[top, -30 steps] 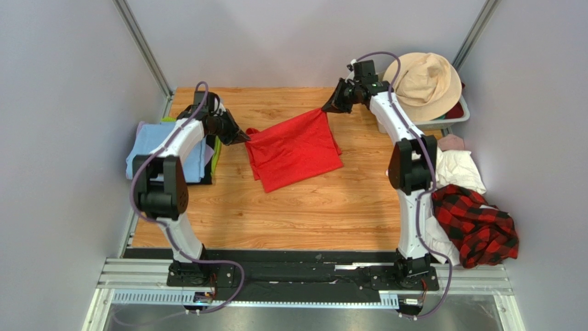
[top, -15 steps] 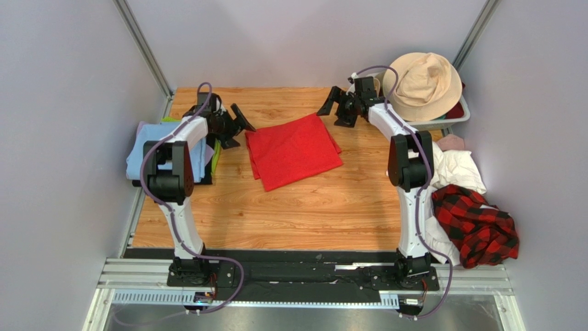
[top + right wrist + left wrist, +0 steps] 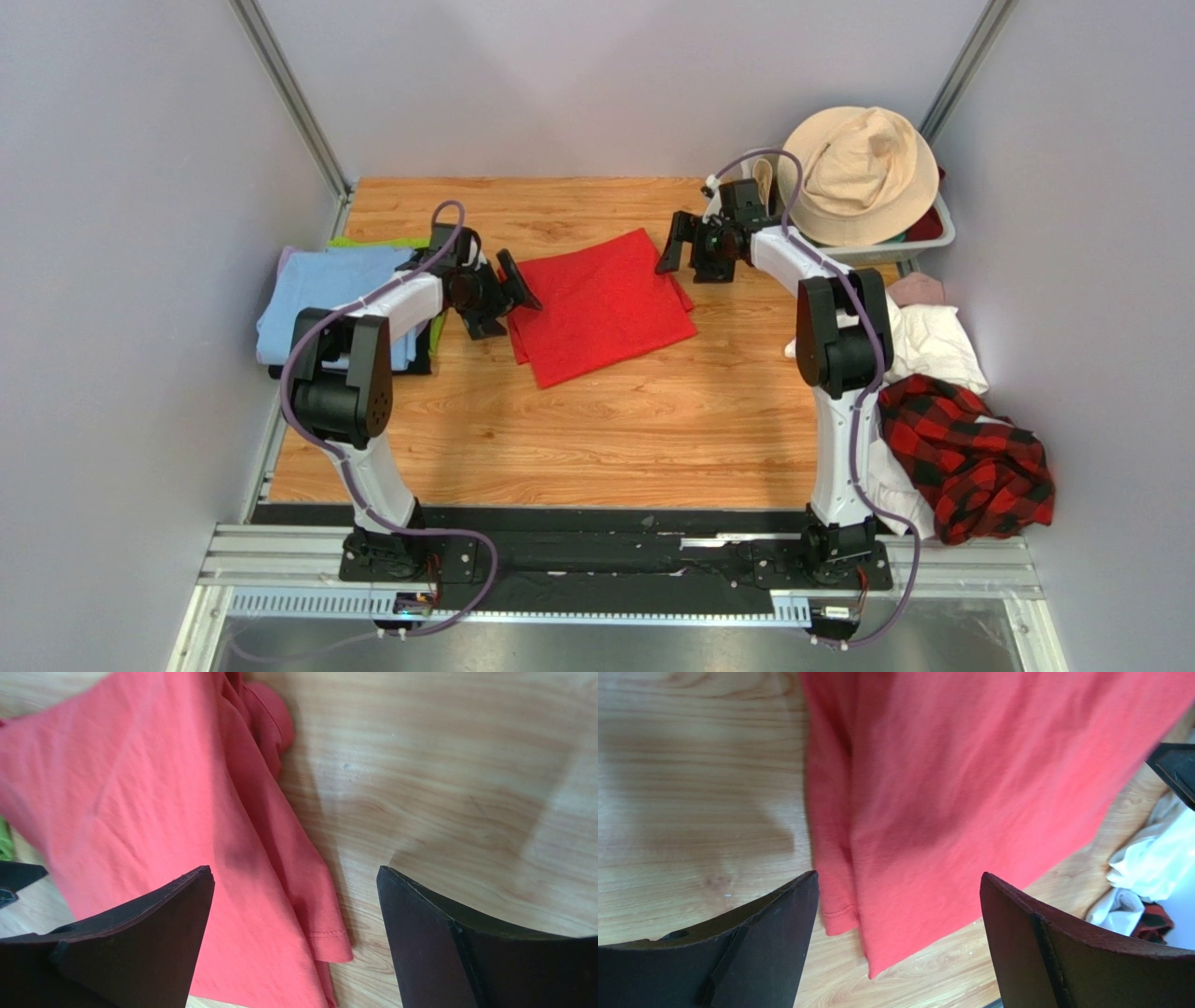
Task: Fold and stack the mixed laundry pile
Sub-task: Fold the tank top at the center of the board.
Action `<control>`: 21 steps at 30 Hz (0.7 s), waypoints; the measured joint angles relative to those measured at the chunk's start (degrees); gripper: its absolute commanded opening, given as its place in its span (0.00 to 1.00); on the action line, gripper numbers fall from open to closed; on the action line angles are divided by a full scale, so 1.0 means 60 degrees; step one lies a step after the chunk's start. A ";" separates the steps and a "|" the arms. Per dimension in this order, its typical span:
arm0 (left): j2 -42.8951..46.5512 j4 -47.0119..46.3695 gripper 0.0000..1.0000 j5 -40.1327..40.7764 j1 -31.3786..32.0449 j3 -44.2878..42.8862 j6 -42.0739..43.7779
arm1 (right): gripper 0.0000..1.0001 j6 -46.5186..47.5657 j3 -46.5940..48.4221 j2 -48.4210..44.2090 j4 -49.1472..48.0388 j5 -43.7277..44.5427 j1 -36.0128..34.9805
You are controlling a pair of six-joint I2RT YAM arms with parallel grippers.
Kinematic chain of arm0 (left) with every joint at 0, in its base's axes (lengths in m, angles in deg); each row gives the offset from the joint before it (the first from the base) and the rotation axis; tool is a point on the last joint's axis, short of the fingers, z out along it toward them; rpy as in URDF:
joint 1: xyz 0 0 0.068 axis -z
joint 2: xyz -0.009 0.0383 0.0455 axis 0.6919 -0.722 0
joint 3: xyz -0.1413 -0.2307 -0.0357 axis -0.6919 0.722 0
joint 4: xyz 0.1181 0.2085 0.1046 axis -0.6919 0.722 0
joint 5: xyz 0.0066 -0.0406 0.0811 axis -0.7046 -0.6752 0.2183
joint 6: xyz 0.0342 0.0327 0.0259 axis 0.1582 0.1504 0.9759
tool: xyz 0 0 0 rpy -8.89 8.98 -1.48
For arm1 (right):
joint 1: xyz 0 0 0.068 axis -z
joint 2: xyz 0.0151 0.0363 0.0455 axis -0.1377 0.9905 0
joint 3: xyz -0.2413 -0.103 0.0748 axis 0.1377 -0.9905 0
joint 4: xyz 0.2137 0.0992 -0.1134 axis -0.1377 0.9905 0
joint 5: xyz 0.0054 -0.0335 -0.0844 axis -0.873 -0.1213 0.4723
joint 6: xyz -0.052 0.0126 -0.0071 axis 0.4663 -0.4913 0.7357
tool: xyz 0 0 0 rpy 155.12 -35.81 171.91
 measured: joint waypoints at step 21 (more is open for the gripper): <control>-0.0200 0.0098 0.91 0.0244 -0.0135 -0.0062 0.0969 | 0.00 -0.0146 -0.5013 -0.2696 -0.1530 0.0073 -0.0492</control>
